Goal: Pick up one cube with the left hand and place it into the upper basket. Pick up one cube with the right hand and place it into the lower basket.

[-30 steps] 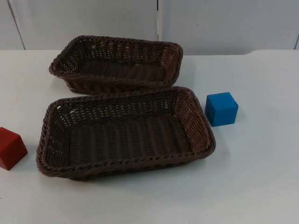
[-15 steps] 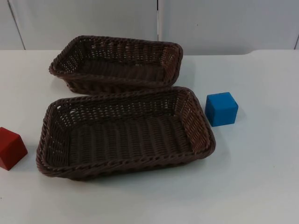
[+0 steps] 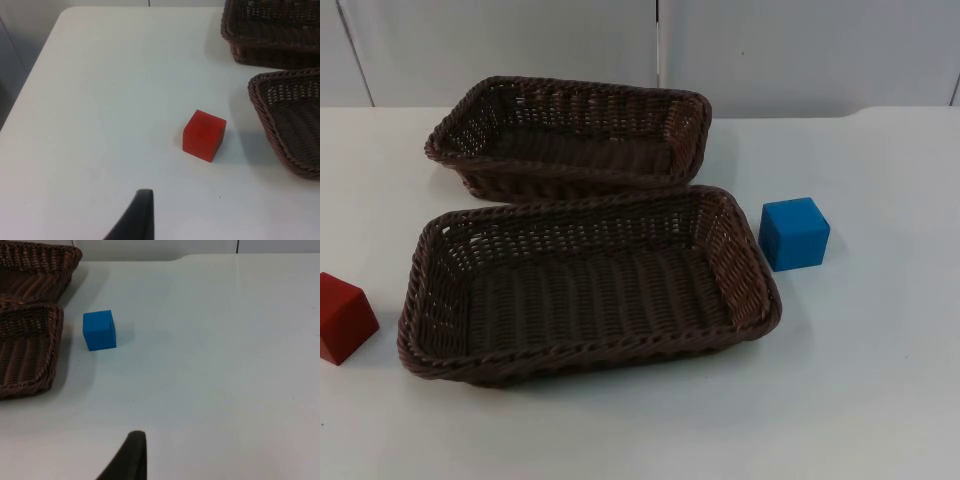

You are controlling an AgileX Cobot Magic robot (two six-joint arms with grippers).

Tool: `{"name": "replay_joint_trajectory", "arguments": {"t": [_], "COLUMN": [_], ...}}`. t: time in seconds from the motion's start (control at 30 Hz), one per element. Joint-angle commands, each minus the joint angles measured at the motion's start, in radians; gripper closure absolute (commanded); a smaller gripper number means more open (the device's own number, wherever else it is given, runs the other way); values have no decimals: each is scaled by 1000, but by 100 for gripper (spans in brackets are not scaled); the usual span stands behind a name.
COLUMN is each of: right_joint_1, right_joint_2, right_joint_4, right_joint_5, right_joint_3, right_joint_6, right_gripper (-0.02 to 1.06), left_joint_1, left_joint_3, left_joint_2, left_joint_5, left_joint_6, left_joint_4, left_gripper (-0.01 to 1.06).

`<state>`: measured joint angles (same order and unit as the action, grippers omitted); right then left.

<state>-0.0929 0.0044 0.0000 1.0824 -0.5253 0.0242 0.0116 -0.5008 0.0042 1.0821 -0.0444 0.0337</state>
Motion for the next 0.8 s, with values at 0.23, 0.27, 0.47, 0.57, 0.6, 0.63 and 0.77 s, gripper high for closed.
{"name": "replay_joint_trajectory", "arguments": {"t": [0.23,0.27,0.47,0.57,0.6,0.63,0.77], "right_joint_1": [3,3,3,3,3,3,3], "right_joint_2": [-4,-4,-4,-4,-4,-4,-4], "right_joint_4": [0,0,0,0,0,0,0], "right_joint_5": [-5,-5,-5,-5,-5,-5,-5], "right_joint_3": [9,9,9,9,9,9,9], "right_joint_6": [-13,-13,-13,-13,-13,-13,-13], "right_gripper": [-1,-1,-1,-1,-1,-1,-1], "left_joint_1": [2,2,2,2,2,2,2], "left_joint_3": [4,4,4,4,4,4,4], "left_joint_2": [-4,-4,-4,-4,-4,-4,-4], "left_joint_5": [-6,-6,-6,-6,-6,-6,-6], "left_joint_6": [3,3,3,3,3,3,3], "left_joint_4": [1,1,1,1,1,1,1], "left_gripper": [0,0,0,0,0,0,0]}}
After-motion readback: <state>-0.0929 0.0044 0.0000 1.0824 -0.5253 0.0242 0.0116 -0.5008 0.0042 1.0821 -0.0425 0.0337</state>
